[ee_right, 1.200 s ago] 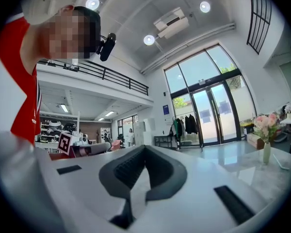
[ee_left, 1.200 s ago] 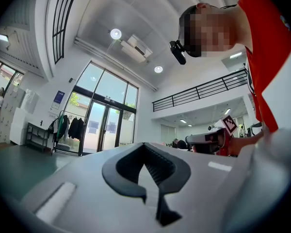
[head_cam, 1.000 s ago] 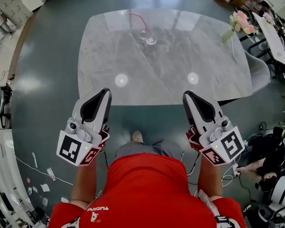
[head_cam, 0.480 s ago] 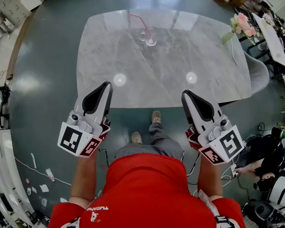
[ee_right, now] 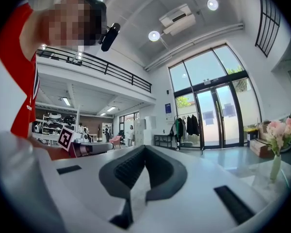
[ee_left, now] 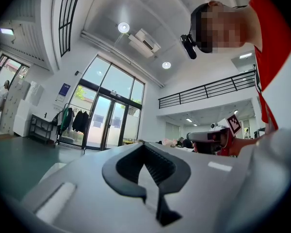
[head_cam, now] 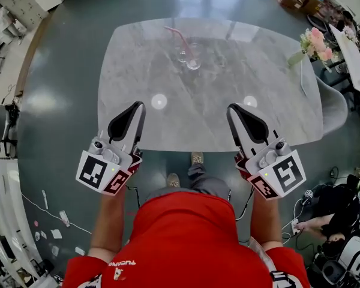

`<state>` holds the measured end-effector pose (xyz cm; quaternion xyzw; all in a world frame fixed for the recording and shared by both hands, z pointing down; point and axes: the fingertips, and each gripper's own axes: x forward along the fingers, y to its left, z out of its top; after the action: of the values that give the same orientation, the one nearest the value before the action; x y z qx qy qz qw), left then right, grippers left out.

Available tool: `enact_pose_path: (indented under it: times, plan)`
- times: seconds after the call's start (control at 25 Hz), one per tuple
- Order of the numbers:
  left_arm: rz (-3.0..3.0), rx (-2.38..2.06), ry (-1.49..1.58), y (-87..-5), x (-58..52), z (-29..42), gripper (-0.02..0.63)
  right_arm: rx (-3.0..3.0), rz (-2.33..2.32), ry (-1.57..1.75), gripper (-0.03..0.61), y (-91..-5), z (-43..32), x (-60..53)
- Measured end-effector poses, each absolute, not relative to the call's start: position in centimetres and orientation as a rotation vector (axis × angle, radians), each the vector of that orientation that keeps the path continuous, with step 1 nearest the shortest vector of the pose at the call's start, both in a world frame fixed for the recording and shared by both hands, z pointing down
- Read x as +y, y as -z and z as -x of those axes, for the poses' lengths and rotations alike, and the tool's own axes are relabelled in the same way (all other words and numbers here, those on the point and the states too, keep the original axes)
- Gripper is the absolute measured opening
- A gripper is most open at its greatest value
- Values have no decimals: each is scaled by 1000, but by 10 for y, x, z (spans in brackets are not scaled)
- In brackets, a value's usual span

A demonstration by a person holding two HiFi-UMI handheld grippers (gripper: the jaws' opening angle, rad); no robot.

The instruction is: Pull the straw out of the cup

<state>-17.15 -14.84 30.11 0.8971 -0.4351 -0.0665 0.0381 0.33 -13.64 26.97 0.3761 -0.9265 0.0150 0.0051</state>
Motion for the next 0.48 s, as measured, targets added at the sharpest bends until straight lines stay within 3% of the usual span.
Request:
enact_pose_path:
  times: [0.48]
  plan:
    - [-2686, -1438, 117, -309, -220, 123, 5, -2961, -1038, -69, 1, -275, -42, -219]
